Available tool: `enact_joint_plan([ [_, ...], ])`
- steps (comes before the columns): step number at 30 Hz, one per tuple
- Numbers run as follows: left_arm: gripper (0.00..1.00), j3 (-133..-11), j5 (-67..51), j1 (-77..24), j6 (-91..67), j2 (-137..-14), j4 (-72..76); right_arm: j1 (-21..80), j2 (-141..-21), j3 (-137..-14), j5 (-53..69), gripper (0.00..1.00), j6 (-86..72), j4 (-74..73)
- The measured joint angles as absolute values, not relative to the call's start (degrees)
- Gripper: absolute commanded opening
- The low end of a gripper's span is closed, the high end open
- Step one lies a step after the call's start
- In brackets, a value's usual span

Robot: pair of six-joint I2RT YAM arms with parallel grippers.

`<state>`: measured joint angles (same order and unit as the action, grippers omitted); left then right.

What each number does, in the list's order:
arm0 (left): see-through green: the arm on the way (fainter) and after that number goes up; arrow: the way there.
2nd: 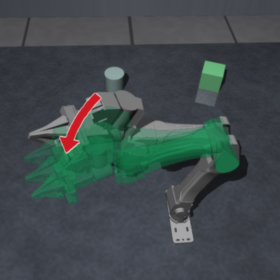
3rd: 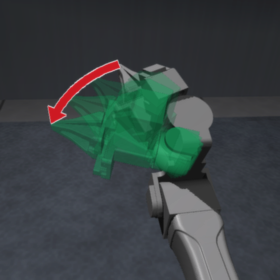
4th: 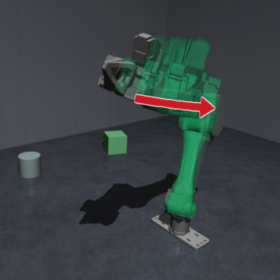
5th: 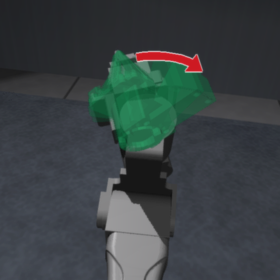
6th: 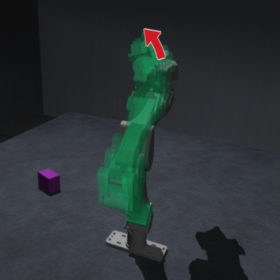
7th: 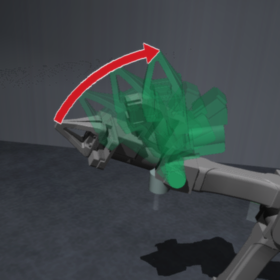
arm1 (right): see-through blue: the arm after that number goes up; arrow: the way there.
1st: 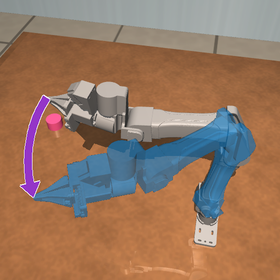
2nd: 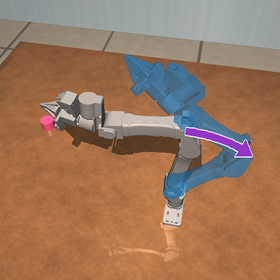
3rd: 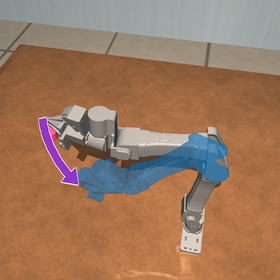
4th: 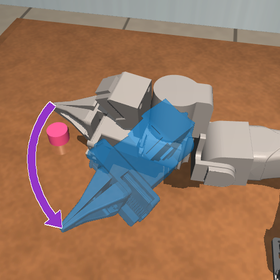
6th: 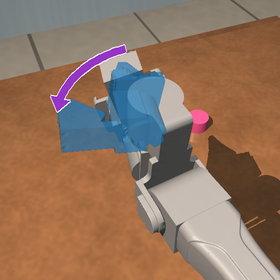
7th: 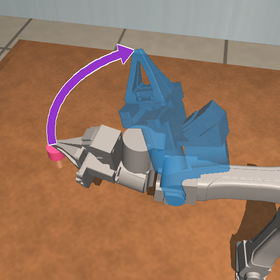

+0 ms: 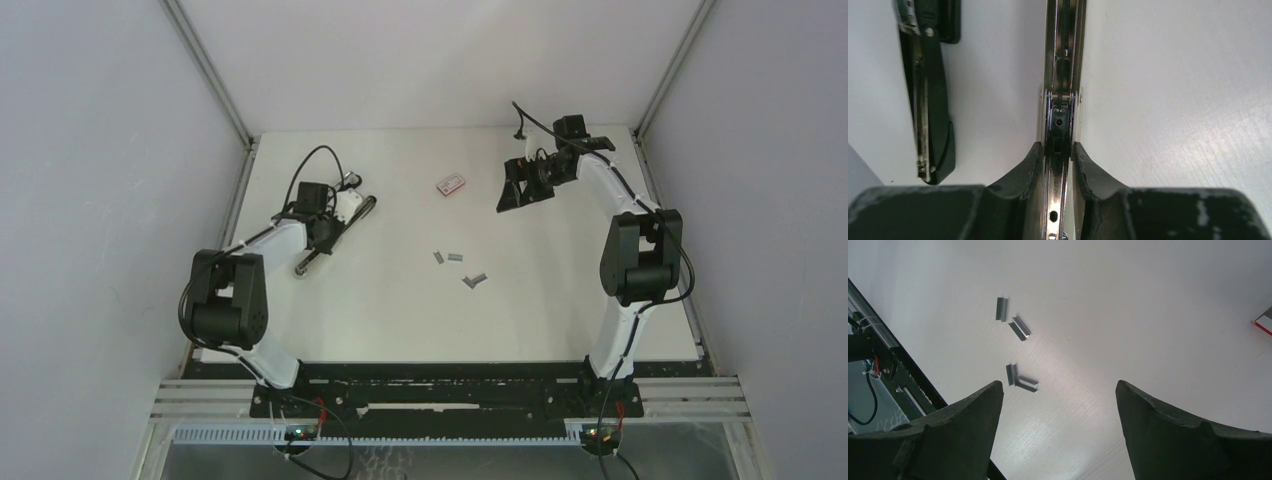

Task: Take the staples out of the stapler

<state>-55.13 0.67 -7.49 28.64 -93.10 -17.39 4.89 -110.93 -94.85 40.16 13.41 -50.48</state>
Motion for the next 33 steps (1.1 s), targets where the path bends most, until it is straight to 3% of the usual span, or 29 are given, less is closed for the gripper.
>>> enact_joint_plan([
  [11, 0.02, -57.91, 0.43, -7.25, 28.99, -96.47, -20.1, 4.89, -110.89, -94.02, 40.58, 0.83, 13.43, -49.65],
  [20, 0.19, -59.88, 2.0, -6.7, 29.08, -98.32, -20.27, 4.89, -110.89, -94.02, 40.82, 0.84, 13.45, -49.47],
  [29, 0.46, -60.34, 3.97, -6.55, 29.56, -98.96, -20.25, 4.89, -110.89, -94.0, 40.77, 0.84, 13.45, -49.45],
  [33, 0.53, -60.34, 4.69, -6.31, 29.63, -99.04, -20.21, 4.89, -110.89, -94.0, 40.77, 0.84, 13.45, -49.45],
])
